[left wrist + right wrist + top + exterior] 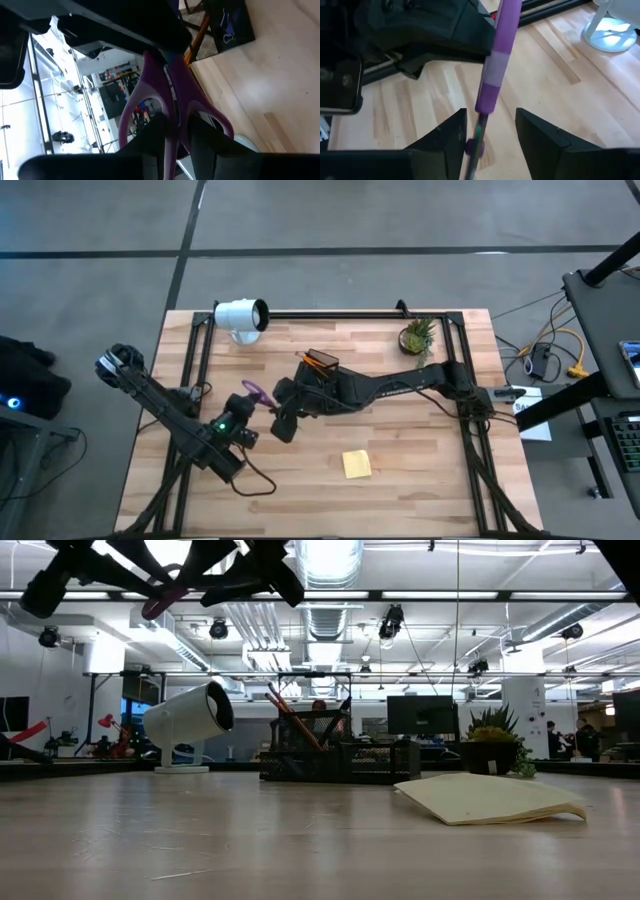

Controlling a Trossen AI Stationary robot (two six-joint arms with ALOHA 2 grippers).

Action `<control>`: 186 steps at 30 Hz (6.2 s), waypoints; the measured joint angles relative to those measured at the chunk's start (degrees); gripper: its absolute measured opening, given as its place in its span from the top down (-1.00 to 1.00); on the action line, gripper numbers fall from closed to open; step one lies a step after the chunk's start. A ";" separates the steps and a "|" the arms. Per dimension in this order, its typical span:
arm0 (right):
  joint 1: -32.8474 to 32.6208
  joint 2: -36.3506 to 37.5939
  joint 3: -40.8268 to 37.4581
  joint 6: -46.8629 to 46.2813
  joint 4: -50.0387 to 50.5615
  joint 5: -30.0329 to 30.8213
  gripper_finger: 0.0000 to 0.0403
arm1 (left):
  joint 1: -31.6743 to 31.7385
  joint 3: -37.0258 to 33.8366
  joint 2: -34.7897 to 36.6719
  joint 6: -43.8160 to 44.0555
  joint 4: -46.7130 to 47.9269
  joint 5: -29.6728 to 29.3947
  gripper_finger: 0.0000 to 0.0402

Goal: Pick and place office supplies into organizer
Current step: Put the purple scissors into the black desk organizer, then put the yellow sticky notes into the black desk organizer

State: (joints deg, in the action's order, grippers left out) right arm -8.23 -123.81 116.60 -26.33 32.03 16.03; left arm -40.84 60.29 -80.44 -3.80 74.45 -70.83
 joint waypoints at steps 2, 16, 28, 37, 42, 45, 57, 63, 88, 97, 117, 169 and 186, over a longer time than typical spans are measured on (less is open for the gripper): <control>0.15 0.00 -0.03 0.00 0.09 0.00 0.29 | 0.26 -0.02 0.00 -0.09 0.07 0.04 0.79; 0.88 -0.04 -1.40 0.04 0.73 4.84 0.88 | 0.26 -0.12 0.00 4.34 -0.11 -1.59 0.48; 1.61 0.59 -2.31 -0.23 0.46 31.34 0.88 | 0.69 1.68 7.40 54.91 10.45 6.70 0.29; 5.67 1.56 -11.93 0.28 -14.22 34.64 0.88 | 0.76 -2.61 16.22 79.24 9.71 8.92 0.28; 8.07 3.77 -20.83 0.80 -26.08 40.10 0.87 | 0.72 -2.75 18.81 79.91 9.54 7.89 0.28; 9.33 4.15 -24.91 1.03 -30.71 41.24 0.87 | 0.72 -2.90 19.42 79.80 9.41 6.75 0.28; 11.63 4.20 -35.93 8.36 -50.87 42.86 0.86 | 0.74 -7.44 20.17 79.83 8.34 5.53 0.28; 11.63 4.15 -40.54 9.91 -55.58 43.52 0.86 | 0.74 -7.65 20.13 79.26 8.55 5.51 0.28; 8.21 4.04 -46.01 10.52 -58.49 40.98 0.38 | 0.74 -7.93 19.69 76.87 8.31 5.86 0.28; 2.88 5.45 -43.80 13.99 -58.42 41.13 0.11 | 0.74 -7.85 19.69 76.92 4.65 6.42 0.28; -3.75 43.12 -44.65 2.29 -11.25 9.56 0.25 | 1.24 -8.20 40.32 43.51 -36.11 13.46 0.29; -9.81 17.03 -50.36 13.92 0.39 -26.43 0.01 | 2.35 -28.53 15.43 43.98 -81.37 34.49 0.29; -10.25 12.83 -49.42 10.86 -2.22 -26.35 0.25 | 2.75 -28.46 15.24 41.84 -77.90 34.61 0.29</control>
State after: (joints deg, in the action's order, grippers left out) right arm -18.48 -110.98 67.18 -15.46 29.82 -10.32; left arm -38.09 31.83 -65.20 38.05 -3.46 -36.23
